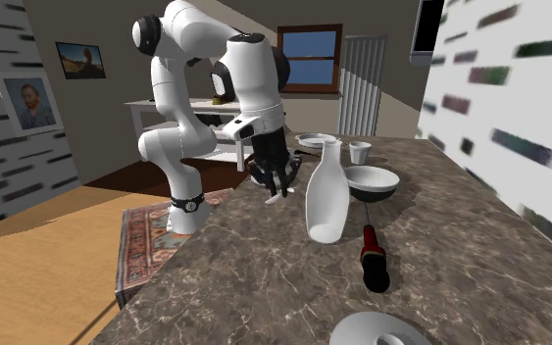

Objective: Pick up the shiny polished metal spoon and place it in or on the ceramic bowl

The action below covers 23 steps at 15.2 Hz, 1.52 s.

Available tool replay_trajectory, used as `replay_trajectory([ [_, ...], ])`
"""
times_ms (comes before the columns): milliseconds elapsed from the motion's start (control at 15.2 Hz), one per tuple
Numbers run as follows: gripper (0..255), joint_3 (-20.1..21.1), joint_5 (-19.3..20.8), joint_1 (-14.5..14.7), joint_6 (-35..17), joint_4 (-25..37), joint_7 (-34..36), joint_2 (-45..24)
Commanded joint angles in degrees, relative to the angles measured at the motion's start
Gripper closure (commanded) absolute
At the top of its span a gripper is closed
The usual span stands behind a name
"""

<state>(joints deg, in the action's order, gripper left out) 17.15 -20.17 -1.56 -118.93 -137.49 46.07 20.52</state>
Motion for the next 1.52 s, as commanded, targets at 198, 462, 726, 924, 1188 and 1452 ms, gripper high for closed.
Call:
replay_trajectory([
  [198,255,-0.51,0.54,-0.18,4.29,2.98,0.8,1.34],
  [462,255,0.33,0.46,0.3,5.76,4.73,2.56,1.47],
  [726,255,4.62,-0.31,2.29,4.45,6.85,8.39,-0.39],
  [924,255,7.91,-0.3,3.56,3.43,9.1,12.95,-2.48],
  [1188,255,12.36,0.75,4.96,2.07,12.94,19.38,-6.23],
  [1452,255,16.79,3.35,6.23,0.85,17.76,26.39,-11.14],
])
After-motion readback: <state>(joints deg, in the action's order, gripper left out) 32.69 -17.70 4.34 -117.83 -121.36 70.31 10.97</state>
